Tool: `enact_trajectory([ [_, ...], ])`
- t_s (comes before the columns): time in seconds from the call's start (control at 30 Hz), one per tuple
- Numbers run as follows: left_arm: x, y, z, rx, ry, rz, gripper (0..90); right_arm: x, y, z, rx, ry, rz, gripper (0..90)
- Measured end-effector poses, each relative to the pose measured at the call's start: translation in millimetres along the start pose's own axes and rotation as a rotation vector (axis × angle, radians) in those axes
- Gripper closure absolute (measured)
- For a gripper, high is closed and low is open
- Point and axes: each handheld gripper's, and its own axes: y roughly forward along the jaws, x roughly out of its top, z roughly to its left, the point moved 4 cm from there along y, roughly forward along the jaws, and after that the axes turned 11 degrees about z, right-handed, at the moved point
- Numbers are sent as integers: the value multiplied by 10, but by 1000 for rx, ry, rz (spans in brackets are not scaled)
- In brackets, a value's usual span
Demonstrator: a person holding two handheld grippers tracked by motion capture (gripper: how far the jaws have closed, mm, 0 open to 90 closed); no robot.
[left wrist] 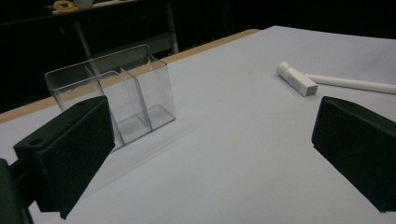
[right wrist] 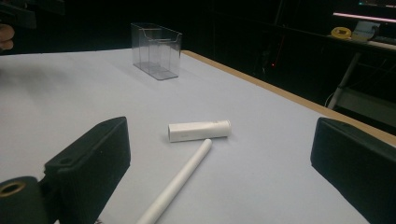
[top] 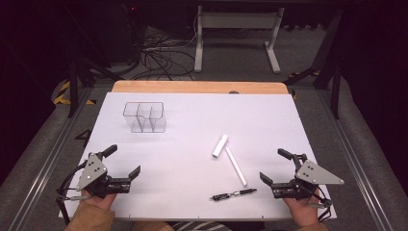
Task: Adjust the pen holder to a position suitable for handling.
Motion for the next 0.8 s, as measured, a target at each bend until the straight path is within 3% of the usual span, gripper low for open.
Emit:
enact_trajectory([
  [0.27, 5, 5, 6, -6, 5, 3, 3, -13, 8, 5, 9, 14, 3, 58],
  [0.5, 13, 6, 13, 4, 24, 11, 5, -6, 17, 38, 16, -15, 18, 80],
  [0.67, 20, -7, 16, -4, 17, 2, 9, 1, 28, 51, 23, -21, 19, 83],
  [0.8, 36, -17, 29, -28, -19, -5, 15, -8, 28, 39, 30, 0, 19, 81],
])
